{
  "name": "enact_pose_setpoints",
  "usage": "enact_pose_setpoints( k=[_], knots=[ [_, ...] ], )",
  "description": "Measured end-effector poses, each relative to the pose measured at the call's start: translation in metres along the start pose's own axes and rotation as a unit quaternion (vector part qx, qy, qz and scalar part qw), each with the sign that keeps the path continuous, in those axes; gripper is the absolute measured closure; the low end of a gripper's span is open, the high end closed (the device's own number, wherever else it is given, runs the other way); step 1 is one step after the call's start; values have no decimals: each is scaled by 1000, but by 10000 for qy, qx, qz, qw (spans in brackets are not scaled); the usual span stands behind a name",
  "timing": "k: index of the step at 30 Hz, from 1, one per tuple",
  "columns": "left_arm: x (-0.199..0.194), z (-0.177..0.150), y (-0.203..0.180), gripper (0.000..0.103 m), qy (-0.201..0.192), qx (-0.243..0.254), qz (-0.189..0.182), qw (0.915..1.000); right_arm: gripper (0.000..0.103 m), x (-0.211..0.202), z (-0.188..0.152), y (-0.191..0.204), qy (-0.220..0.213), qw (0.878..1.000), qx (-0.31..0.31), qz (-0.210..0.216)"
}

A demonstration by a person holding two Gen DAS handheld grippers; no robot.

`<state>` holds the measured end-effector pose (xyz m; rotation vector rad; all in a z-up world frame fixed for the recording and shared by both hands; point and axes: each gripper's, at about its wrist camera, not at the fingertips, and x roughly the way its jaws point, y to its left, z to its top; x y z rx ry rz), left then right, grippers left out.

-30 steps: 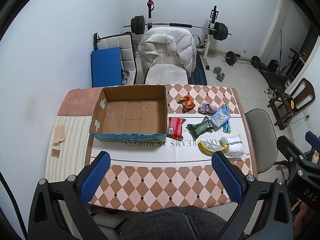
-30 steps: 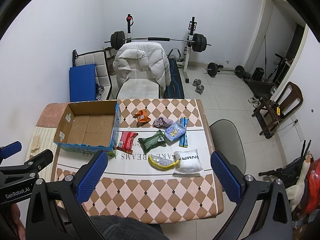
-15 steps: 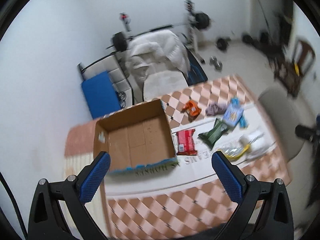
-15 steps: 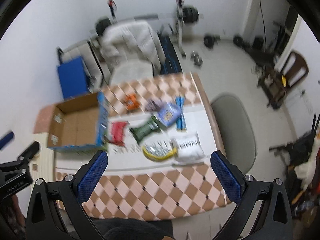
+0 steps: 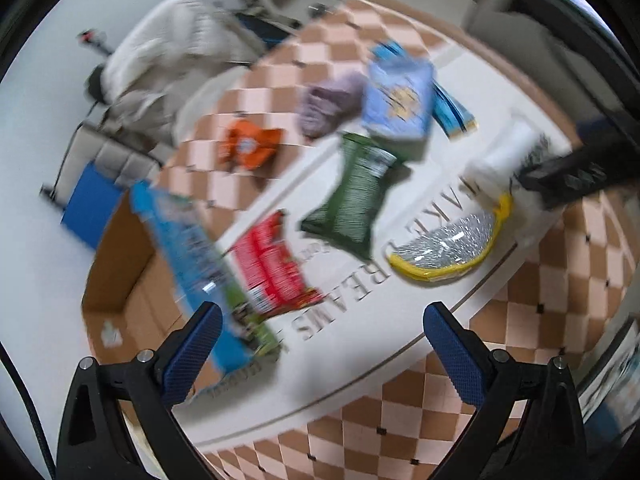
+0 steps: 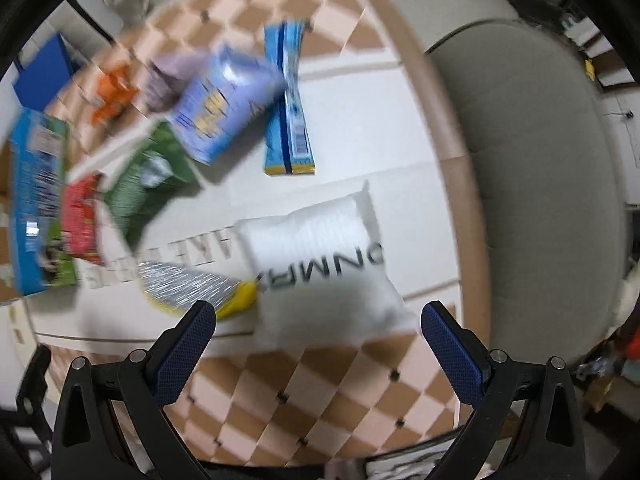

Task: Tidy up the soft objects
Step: 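Reach the right tool to the white pouch while the left tool reaches the yellow sponge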

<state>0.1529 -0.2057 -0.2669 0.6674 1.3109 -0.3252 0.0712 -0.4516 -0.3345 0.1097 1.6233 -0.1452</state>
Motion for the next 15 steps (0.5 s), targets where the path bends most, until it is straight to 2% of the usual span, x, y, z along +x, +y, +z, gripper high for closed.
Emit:
enact_pose_setpoints(
  k=[3,5,8,13,15],
  knots=[
    [23,9,-27,0,84,630,-79,9979,0,45,12,3,479,9988,-73,113],
    [29,12,-42,0,75,1042,-181,9944,11,61,10,0,550,9978,-226,-307],
    [41,22,-67,0,82,1612,-336,9863,16,64,1,-23,644,9979,51,24],
    [66,41,-112,0,11,2441,-287,9693,15,73,-11,-59,756,9953,427,438],
    [70,46,-124,0,-135,2575,-510,9648,12,83,-12,-68,870,9937,494,501]
  ],
)
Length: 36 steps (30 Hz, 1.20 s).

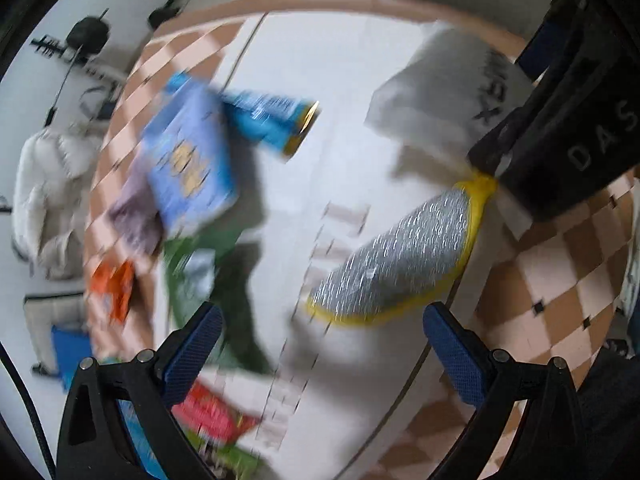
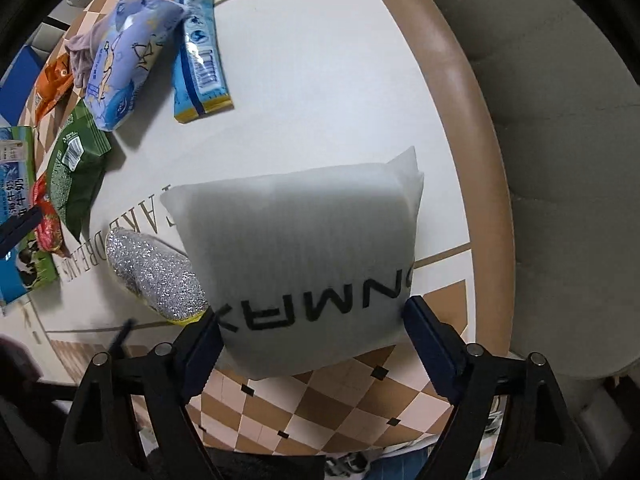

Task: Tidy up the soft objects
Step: 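Reach the right tool to the white pouch while the left tool reaches the yellow sponge, then grasp the white pouch with the right tool while the left tool grasps the sponge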

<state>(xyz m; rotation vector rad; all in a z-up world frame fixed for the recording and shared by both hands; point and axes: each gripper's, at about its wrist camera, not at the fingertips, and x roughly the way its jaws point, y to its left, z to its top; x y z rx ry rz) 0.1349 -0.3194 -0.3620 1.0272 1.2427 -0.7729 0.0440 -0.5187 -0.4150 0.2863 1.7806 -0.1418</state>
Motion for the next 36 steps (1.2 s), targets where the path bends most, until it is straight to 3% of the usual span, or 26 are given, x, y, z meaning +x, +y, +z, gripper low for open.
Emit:
enact_pose_setpoints(
  k=[6,9,11,17,19,21,23,25,27,29,31,33,36],
  knots=[
    [-4,13,-10,1,-410,69,-581,9974,9,26,6,-26,178,9979,274,555],
    [-2,15,-19,23,-408,-40,-912,9950,9,23,6,-33,255,9966,372,683],
    [1,13,-27,46,-336,-87,-1092,9934,9,18,13,-40,324,9957,417,764],
    [-1,-15,-43,54,-171,-516,-1169,9917,9,22,11,-42,386,9964,325,677],
    [0,-34,-39,54,-13,-895,-1281,9877,9,19,8,-36,363,9965,302,694],
    [4,-58,-30,54,259,-1547,-1486,9764,7,17,4,-36,327,9962,252,765],
    [6,-84,-23,53,552,-2230,-1796,9565,5,15,2,-32,288,9965,190,756],
    [3,-101,-24,52,679,-2479,-2009,9453,4,7,-3,-18,279,9978,8,609],
    [-7,-108,-33,53,689,-2284,-1921,9519,4,4,6,-9,245,9987,-147,424],
    [-14,-104,-41,49,641,-1977,-1795,9616,4,6,7,-1,233,9990,-293,231],
    [-14,-92,-51,36,664,-1691,-1777,9672,4,8,4,6,232,9990,-380,96],
    [-6,-79,-69,36,788,-1392,-1613,9739,3,10,3,9,230,9989,-403,49],
    [24,-63,-86,36,1151,-1239,-1383,9758,3,12,1,13,245,9990,-365,8]
  ],
)
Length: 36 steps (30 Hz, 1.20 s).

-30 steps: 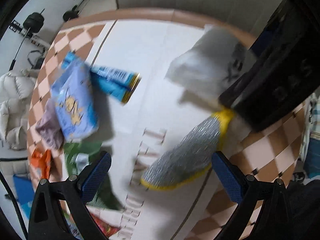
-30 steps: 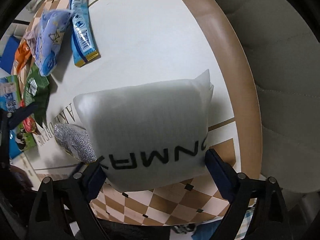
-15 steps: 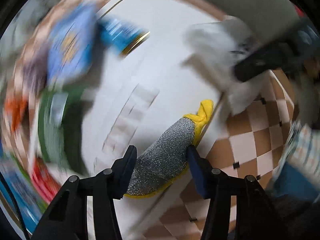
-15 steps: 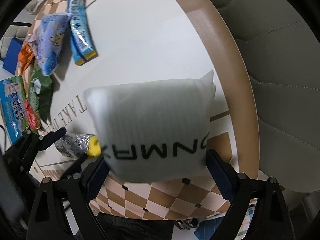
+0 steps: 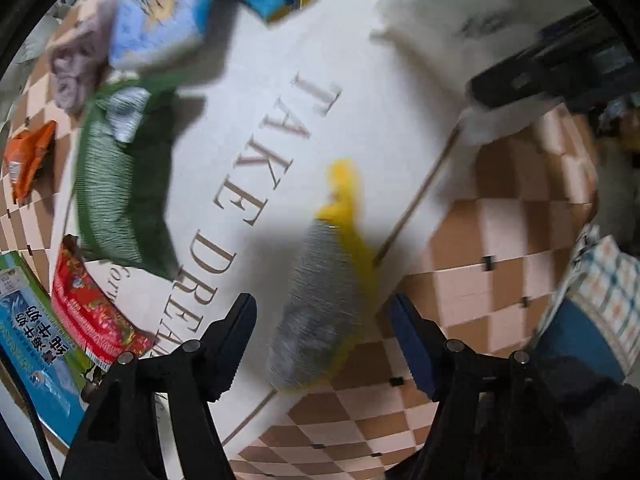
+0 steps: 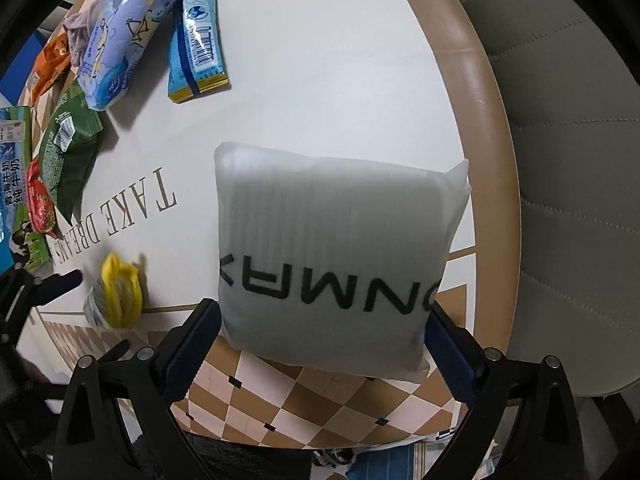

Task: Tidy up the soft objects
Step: 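Grasp the white pouch with the right tool while the left tool grasps the sponge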

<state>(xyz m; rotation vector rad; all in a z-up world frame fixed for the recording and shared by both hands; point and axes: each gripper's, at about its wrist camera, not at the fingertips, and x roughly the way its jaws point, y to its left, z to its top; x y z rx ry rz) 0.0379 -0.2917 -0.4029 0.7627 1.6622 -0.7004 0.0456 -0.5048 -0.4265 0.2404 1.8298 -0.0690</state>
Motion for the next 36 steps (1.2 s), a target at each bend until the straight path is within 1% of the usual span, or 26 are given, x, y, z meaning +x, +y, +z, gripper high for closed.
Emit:
enact_pose_setpoints(
  k=[1,2,3,4,5,6,8,10,13,16,17,19,20,21,22,24,26,27,28,29,30,32,33,34,35,36],
  knots=[
    [9,8,-2,37,42,-18,109,9999,3,2,0,-1,15,10000,43,-4],
    [14,8,-8,52,30,-74,139,9999,3,1,4,-2,32,10000,89,-3],
    [19,6,-11,58,50,-228,100,9997,3,3,3,-4,49,9999,162,-2],
    [19,9,-10,58,53,-402,54,9992,5,6,2,-7,45,9996,271,-2],
    [18,3,-14,58,-22,-612,-147,9980,12,7,1,-9,19,9994,333,-35],
    [17,-2,-17,58,-82,-757,-277,9967,13,8,-2,-11,-7,9992,382,-72],
    [15,-15,-20,59,-148,-1141,-382,9926,21,6,-7,-11,-100,9990,433,-82],
    [14,-33,-23,59,-325,-1547,-565,9858,26,3,-13,-9,-231,9986,448,-159],
    [4,-60,-32,59,-561,-2114,-603,9739,31,-2,-28,-1,-379,9976,572,30],
    [-17,-93,-34,59,-873,-2792,-864,9523,32,-15,-46,15,-545,9970,509,185],
    [-25,-87,-23,59,-942,-2940,-936,9466,32,-22,-53,24,-622,9969,429,237],
    [-47,-96,-2,59,-1177,-3326,-1092,9293,32,-41,-67,50,-786,9960,207,361],
    [-61,-111,1,59,-1343,-3535,-1153,9185,32,-53,-66,65,-853,9955,89,398],
    [-71,-126,3,59,-1456,-3666,-1168,9114,32,-65,-74,83,-951,9944,-83,446],
    [-83,-140,4,59,-1588,-3794,-1172,9039,32,-79,-69,92,-1017,9935,-189,485],
    [-116,-170,34,59,-1864,-4040,-1134,8884,32,-108,-73,127,-1217,9892,-528,622],
    [-144,-192,64,59,-2104,-4190,-1072,8767,32,-127,-77,169,-1377,9847,-798,711],
    [-159,-208,80,59,-2204,-4249,-984,8725,32,-141,-82,193,-1494,9808,-985,774],
    [-173,-216,100,59,-2256,-4293,-914,8697,32,-159,-66,223,-1556,9784,-1098,803],
    [-183,-227,113,59,-2304,-4328,-855,8674,32,-166,-68,247,-1613,9760,-1192,851],
    [-194,-242,146,59,-2348,-4381,-809,8639,32,-175,-70,272,-1668,9725,-1324,940],
    [-207,-254,186,59,-2364,-4480,-749,8590,32,-193,-69,309,-1716,9682,-1489,1048],
    [-197,-260,208,59,-2356,-4579,-713,8543,32,-196,-68,331,-1729,9664,-1571,1071],
    [-196,-273,226,59,-2345,-4669,-692,8499,32,-198,-67,356,-1758,9641,-1669,1088],
    [-209,-288,262,59,-2312,-4719,-697,8480,32,-201,-65,374,-1777,9627,-1726,1088],
    [-201,-294,280,59,-2272,-4837,-707,8423,32,-200,-61,394,-1776,9621,-1769,1073]
  ],
)
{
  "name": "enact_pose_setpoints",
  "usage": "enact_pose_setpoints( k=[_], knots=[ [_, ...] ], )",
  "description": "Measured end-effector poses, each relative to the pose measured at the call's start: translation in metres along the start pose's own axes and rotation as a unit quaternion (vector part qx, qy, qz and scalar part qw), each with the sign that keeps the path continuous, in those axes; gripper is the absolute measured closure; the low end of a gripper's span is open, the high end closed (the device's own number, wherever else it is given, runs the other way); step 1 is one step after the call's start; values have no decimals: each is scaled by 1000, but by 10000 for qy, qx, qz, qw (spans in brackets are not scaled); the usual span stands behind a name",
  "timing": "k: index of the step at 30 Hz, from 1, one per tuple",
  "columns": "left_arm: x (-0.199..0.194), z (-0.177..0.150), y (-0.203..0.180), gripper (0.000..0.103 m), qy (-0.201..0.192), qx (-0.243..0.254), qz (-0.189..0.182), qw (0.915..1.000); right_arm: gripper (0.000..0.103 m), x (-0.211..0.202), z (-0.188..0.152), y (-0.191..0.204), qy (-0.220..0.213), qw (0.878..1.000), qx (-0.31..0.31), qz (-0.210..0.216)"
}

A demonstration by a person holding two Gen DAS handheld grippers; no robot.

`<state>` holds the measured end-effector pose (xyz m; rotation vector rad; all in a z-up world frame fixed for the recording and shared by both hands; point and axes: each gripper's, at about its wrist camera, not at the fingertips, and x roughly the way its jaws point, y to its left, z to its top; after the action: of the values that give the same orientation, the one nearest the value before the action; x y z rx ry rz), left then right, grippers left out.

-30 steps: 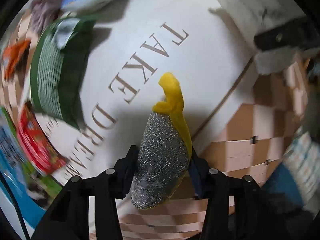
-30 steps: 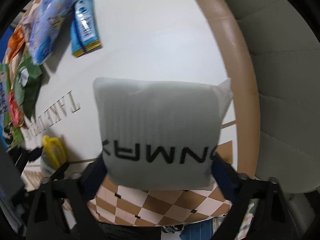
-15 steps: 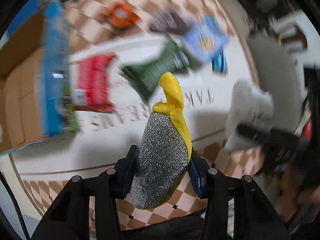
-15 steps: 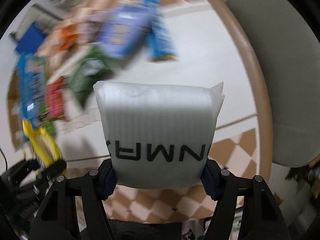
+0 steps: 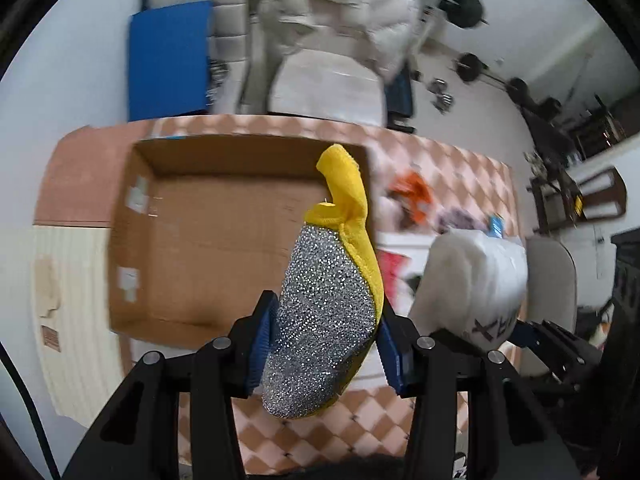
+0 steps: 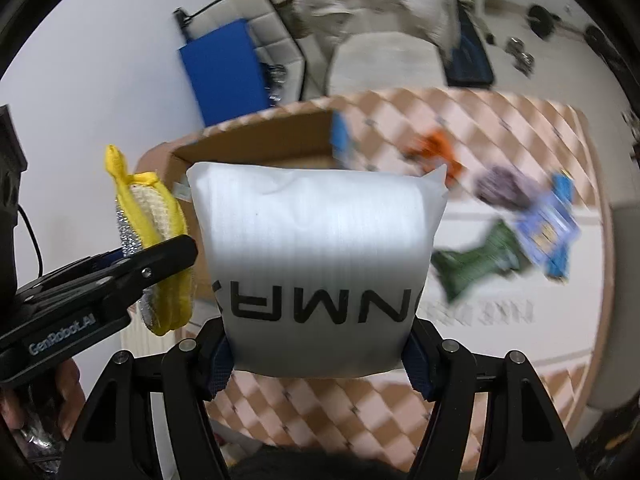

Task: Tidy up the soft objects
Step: 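Grasp the white pouch with the right tool while the left tool grasps the sponge, then carry both items over the box and release them inside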

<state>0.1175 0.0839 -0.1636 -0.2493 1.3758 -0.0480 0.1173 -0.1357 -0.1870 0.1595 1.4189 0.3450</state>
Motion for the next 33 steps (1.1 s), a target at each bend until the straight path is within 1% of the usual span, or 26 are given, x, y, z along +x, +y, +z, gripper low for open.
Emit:
enact_pose_setpoints(
  k=[1,3,5,7,8,9,14,16,19,20,22,24,25,27,28,29,30,33],
  knots=[
    [0,9,17,59,47,-91,-6,9999,32,10,11,14,37,10000,-22,-9],
    [19,26,53,59,244,-406,-91,9988,32,37,31,39,138,9999,-48,-45],
    [39,41,82,59,478,-667,-199,9964,32,68,51,61,287,9993,-94,-201],
    [56,59,102,59,654,-785,-259,9944,32,99,68,79,408,9983,-87,-407],
    [72,67,112,59,794,-851,-309,9927,32,111,76,85,466,9976,-74,-507],
    [79,74,119,59,900,-873,-349,9915,32,125,82,88,528,9969,-43,-588],
    [143,99,126,59,1470,-915,-461,9838,31,185,102,97,842,9915,68,-985],
    [162,102,125,58,1630,-873,-411,9819,31,205,107,94,943,9888,97,-1152],
    [183,105,122,58,1798,-783,-355,9799,31,225,114,88,1049,9860,189,-1283],
    [188,107,121,57,1824,-746,-332,9798,31,228,116,87,1062,9857,200,-1290],
    [191,110,120,56,1834,-673,-233,9805,31,235,120,86,1060,9850,205,-1346],
    [192,114,119,55,1856,-623,-226,9804,30,240,123,87,1105,9843,177,-1368],
    [191,115,119,53,1903,-572,-197,9799,29,243,124,87,1149,9840,180,-1351],
    [187,118,117,40,1831,-447,-126,9820,23,245,126,85,1218,9850,195,-1208],
    [183,119,116,22,1721,-362,-29,9844,14,243,125,86,1206,9854,177,-1185],
    [176,119,115,12,1584,-270,71,9870,4,240,125,86,1144,9856,174,-1229],
    [168,118,115,10,1461,-201,146,9890,0,234,123,87,1056,9861,165,-1272],
    [146,111,115,9,1233,-128,211,9921,0,218,119,92,899,9879,131,-1256]
  ],
)
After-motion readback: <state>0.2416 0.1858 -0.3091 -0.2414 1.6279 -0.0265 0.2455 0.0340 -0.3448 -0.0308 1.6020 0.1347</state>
